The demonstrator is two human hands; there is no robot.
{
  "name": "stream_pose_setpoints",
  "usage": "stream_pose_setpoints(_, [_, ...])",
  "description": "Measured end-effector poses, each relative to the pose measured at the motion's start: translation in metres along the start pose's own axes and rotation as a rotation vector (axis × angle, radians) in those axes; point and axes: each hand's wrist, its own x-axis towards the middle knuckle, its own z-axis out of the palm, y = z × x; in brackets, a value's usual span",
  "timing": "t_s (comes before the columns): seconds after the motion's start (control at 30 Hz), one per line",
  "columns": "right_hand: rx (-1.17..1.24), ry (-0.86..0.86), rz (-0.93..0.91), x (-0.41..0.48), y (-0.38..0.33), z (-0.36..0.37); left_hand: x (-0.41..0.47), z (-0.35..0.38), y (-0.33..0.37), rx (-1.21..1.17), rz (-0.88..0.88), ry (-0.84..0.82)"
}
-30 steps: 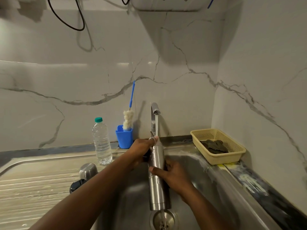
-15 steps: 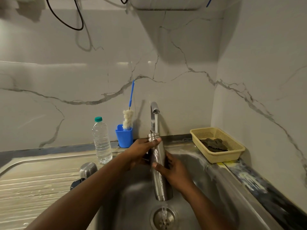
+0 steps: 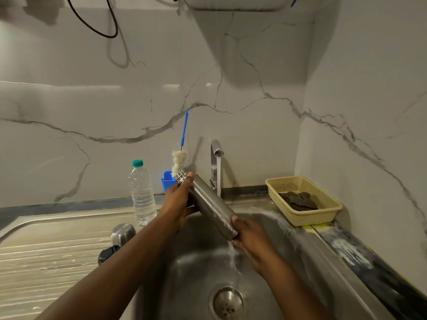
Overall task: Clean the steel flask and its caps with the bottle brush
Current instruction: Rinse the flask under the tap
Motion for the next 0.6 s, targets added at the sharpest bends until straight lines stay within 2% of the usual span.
stream_pose_setpoints(0.13, [-0.004,0.157,-0.028,0.006,0.006,-0.004,-0.005,0.001,-0.006,-0.003,0.069,0.013])
stream_pose_setpoints(0.2, [0.038,0.177,-0.019,0.002,0.001,-0.003,-0.009,0.000,-0.006,-0.027,0.090,0.026])
stream_pose_setpoints(0.3, [0.145,0.098,0.048,-0.003,-0.005,0.003,-0.016,-0.002,-0.008,-0.039,0.098,0.020])
stream_pose_setpoints(0.4, [0.561,-0.058,0.234,-0.008,-0.010,0.007,-0.024,-0.002,-0.011,-0.049,0.097,-0.010])
stream_pose_setpoints(0.43, [0.589,-0.073,0.246,-0.007,-0.010,0.006,-0.025,-0.002,-0.012,-0.052,0.108,-0.008])
stream_pose_setpoints(0.5, [0.488,-0.028,0.194,-0.008,-0.011,0.004,-0.028,-0.003,-0.011,-0.054,0.141,0.006])
stream_pose_setpoints(0.6, [0.153,0.139,0.032,-0.010,-0.010,0.002,-0.032,-0.002,-0.007,-0.057,0.193,0.028])
